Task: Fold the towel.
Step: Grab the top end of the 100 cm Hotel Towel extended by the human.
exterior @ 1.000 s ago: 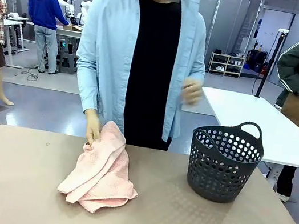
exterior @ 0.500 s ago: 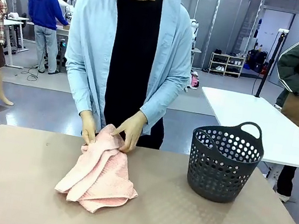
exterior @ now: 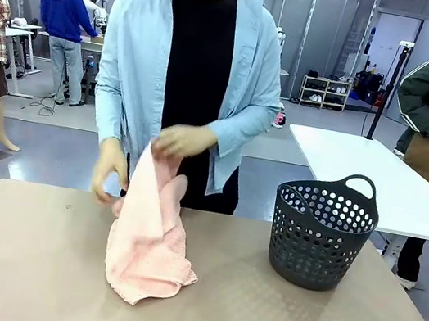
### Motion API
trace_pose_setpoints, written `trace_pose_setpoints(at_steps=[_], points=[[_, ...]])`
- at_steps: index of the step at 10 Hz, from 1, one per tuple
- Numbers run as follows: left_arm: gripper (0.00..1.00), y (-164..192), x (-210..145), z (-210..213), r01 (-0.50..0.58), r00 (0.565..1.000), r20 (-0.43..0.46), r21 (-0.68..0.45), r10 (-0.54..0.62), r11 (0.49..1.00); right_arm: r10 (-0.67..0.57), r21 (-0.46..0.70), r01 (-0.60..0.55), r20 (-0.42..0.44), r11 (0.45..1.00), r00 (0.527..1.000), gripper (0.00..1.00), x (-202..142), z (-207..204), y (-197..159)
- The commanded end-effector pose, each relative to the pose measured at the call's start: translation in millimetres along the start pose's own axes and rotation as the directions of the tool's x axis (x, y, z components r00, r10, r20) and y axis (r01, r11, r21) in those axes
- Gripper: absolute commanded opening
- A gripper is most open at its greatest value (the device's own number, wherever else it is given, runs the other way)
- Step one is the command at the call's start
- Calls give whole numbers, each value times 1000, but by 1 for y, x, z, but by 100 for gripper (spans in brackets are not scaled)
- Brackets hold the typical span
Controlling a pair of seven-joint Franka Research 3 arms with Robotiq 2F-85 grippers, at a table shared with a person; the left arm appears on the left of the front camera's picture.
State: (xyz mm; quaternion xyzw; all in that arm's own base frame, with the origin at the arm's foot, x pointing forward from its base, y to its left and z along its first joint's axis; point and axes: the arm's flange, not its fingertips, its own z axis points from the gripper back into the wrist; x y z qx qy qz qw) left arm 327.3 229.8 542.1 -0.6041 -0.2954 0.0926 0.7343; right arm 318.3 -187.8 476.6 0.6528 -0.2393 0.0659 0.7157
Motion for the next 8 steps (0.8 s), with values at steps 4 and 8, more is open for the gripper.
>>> trace_pose_setpoints(at_steps=[4,8], points=[[100,-1,1,-1,6,1000,10,2,-6,1000,3,-4,-3,5,1000,1000,100,1,0,1],[100,-1,1,-1,6,1000,10,2,-6,1000,3,-4,-3,5,1000,1000,100,1,0,1]])
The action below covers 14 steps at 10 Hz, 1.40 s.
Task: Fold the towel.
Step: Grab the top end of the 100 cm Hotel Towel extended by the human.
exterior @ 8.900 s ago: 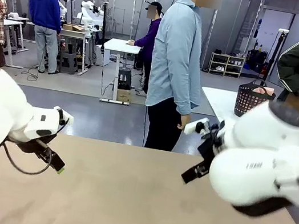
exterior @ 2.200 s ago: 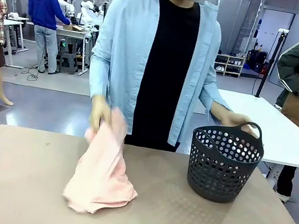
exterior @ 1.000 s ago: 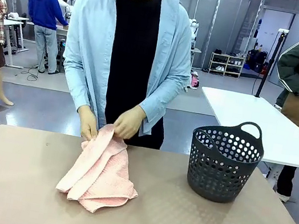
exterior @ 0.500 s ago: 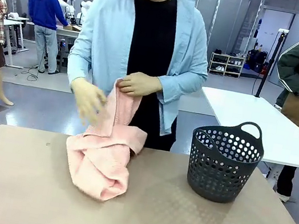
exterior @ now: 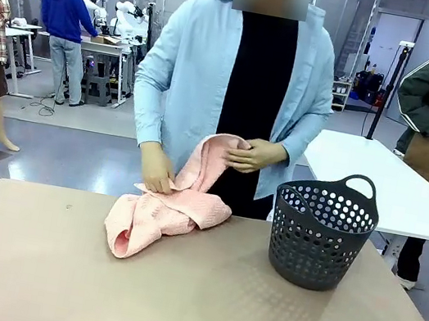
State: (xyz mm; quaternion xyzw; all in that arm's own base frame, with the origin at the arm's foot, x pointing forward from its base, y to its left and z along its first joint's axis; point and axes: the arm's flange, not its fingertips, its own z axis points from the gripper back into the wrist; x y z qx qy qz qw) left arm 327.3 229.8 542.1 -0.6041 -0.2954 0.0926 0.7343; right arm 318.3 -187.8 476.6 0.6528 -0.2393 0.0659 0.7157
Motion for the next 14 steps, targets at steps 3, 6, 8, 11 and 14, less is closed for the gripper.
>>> trace_pose_setpoints(at_steps=[3,6,8,11,14], points=[[100,-1,1,-1,6,1000,10,2,-6,1000,3,-4,-3,5,1000,1000,100,1,0,1],[100,-1,1,-1,6,1000,10,2,-6,1000,3,-4,-3,5,1000,1000,100,1,0,1],[100,-1,1,-1,6,1000,10,2,-6,1000,3,-4,-3,5,1000,1000,100,1,0,1],[100,-1,1,-1,6,1000,10,2,-6,1000,3,-4,-3,5,1000,1000,100,1,0,1],[100,-1,1,-1,6,1000,10,2,-6,1000,3,-4,-3,5,1000,1000,100,1,0,1]])
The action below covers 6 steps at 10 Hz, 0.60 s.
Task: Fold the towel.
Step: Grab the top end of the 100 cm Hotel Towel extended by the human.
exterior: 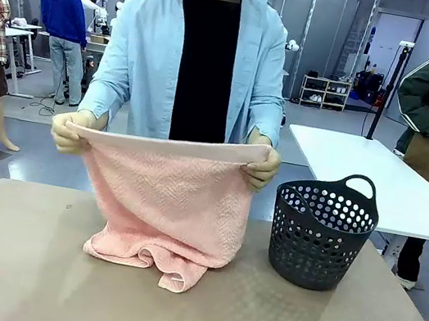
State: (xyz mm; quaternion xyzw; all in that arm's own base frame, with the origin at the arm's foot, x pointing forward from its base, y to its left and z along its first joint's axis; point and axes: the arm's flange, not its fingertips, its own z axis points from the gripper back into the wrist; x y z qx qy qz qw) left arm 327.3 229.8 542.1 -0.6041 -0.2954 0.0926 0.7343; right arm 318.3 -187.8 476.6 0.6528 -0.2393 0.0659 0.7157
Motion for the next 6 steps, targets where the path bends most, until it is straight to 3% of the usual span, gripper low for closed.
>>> trace_pose_setpoints(at_steps=[1,6], points=[[100,-1,1,-1,6,1000,10,2,-6,1000,3,-4,-3,5,1000,1000,100,1,0,1],[100,-1,1,-1,6,1000,10,2,-6,1000,3,-4,-3,5,1000,1000,100,1,0,1]])
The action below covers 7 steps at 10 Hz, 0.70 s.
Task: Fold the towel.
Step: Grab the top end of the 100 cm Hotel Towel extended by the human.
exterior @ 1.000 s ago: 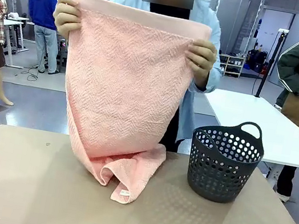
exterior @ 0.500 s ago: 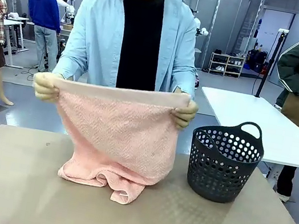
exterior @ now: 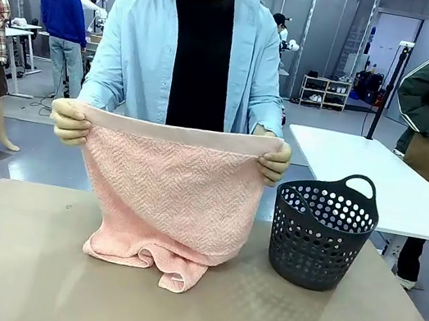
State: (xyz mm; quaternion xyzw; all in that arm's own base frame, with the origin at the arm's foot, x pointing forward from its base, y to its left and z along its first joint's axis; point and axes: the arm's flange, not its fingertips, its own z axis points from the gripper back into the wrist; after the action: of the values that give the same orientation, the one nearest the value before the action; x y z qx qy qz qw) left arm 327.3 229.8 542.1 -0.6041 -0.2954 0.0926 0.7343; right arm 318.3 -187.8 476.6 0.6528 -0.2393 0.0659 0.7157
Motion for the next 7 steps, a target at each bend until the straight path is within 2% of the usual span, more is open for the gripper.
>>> trace_pose_setpoints(at_steps=[1,7], points=[[100,-1,1,-1,6,1000,10,2,-6,1000,3,-4,-3,5,1000,1000,100,1,0,1],[100,-1,1,-1,6,1000,10,2,-6,1000,3,-4,-3,5,1000,1000,100,1,0,1]])
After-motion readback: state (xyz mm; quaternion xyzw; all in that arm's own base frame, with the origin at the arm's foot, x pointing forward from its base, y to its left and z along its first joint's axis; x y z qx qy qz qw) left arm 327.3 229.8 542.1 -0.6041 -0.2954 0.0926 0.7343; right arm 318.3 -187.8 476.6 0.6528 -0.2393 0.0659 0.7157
